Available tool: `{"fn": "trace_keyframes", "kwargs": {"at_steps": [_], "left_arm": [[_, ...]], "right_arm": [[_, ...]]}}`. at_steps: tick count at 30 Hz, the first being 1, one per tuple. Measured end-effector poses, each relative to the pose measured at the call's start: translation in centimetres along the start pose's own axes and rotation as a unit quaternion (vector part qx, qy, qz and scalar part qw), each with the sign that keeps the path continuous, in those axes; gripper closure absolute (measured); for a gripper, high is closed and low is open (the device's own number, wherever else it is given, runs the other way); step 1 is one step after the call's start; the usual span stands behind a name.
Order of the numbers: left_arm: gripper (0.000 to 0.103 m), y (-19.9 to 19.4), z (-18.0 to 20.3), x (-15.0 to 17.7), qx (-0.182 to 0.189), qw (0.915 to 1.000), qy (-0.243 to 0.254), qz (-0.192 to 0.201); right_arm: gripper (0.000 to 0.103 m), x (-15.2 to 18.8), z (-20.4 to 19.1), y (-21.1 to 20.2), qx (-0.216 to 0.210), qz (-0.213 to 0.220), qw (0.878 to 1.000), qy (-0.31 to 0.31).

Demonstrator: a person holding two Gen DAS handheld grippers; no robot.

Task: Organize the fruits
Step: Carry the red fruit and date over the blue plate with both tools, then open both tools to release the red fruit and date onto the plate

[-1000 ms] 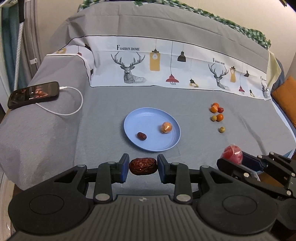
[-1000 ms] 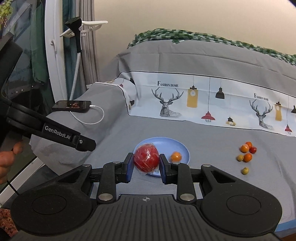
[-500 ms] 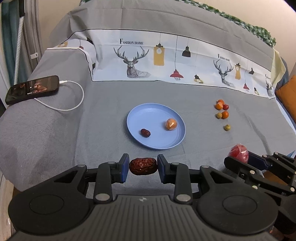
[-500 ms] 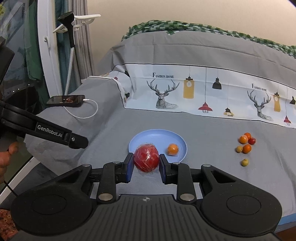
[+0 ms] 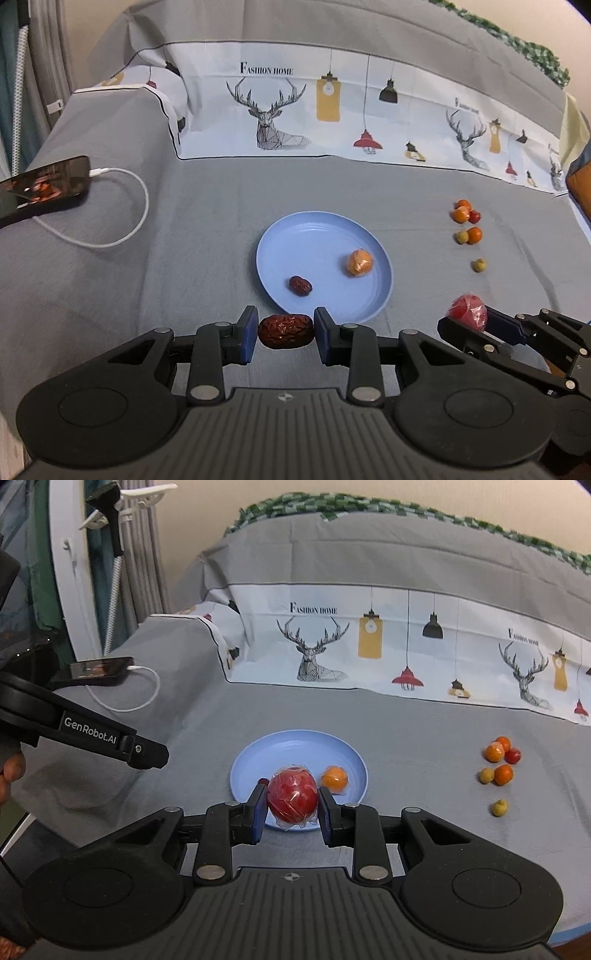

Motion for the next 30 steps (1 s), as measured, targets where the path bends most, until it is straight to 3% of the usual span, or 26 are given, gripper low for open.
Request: {"fn": "trace_keyframes", "kwargs": {"at_steps": [14, 26, 27, 28, 29, 30], "left_arm": [[0.067, 11.5, 1.2, -7.2, -0.028, 0.9985, 0.041, -0.022], [0.066, 19.0, 1.5, -10.1, -0.043, 0.9952, 0.073, -0.049], [0.062, 19.3, 1.6, -10.3, -0.05, 0.9948, 0.075, -0.047], [0.047, 19.3, 1.8, -10.5, -0.053, 0.9946, 0.079, -0.041], [0.035, 19.0, 2.0, -10.8, -0.054, 0.9947, 0.082, -0.031], [0.012, 18.4, 2.2, -11.2, -0.057, 0.9949, 0.081, -0.021]], "right_arm": [[0.073, -1.7, 2.2, 11.6, 0.024, -0.067, 0.997, -0.01], [0.072, -1.2, 3.2, 18.2, 0.029, -0.108, 0.993, -0.026], [0.072, -1.3, 3.2, 18.6, 0.029, -0.11, 0.993, -0.027], [0.07, -1.5, 3.2, 19.1, 0.03, -0.113, 0.993, -0.028], [0.059, -1.7, 3.2, 19.2, 0.034, -0.115, 0.992, -0.029], [0.052, -2.2, 3.3, 19.2, 0.041, -0.112, 0.992, -0.026]]}}
Point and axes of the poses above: each gripper's, at about its wrist camera, not at the fingertips, and y roughly the way its jaws point, z to its right, x to its underside, the point moved 7 cm from there along y, roughly the way its jaws point, and after that the axes turned 12 degrees about -z, right-handed, at the moved point
